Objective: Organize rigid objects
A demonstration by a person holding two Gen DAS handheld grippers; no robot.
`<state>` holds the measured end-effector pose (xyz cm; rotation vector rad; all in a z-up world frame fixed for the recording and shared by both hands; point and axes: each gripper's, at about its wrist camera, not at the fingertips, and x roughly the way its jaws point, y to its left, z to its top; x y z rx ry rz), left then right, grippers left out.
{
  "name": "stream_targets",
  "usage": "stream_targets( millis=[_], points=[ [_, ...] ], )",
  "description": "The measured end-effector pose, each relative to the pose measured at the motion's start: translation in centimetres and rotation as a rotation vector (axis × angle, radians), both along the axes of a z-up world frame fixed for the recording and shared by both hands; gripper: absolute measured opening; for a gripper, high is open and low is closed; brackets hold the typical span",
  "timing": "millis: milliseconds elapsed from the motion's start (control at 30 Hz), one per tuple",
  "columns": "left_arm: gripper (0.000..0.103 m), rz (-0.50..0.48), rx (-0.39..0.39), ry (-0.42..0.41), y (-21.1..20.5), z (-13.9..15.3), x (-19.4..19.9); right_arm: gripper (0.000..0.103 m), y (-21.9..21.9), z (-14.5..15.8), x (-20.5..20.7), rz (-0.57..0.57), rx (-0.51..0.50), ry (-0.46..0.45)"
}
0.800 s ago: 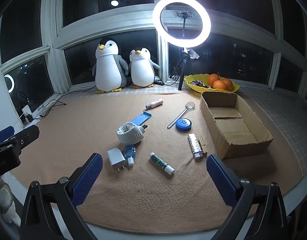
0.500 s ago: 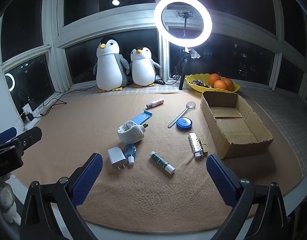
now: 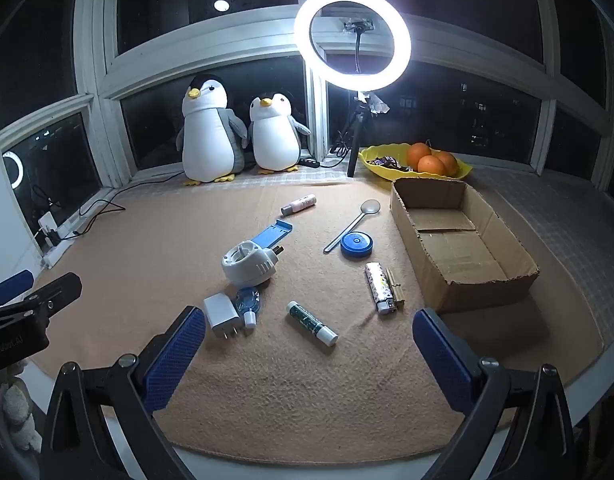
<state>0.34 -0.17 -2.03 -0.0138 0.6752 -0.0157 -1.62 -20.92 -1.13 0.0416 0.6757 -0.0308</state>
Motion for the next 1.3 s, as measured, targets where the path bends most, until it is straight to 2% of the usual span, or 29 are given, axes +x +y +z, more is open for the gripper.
stream_targets(
  millis=[800, 1300],
  points=[
    [0.103, -0.003, 0.014, -0.001, -0.60, 0.09, -0.16, 0.102, -0.43, 0.16, -0.25, -0.014, -0.002, 0.001],
    [0.103, 0.001, 0.016, 0.008, -0.67, 0.13, -0.34, 0.098, -0.81, 0.72, -0.57, -0.032, -0.005, -0.006]
  ],
)
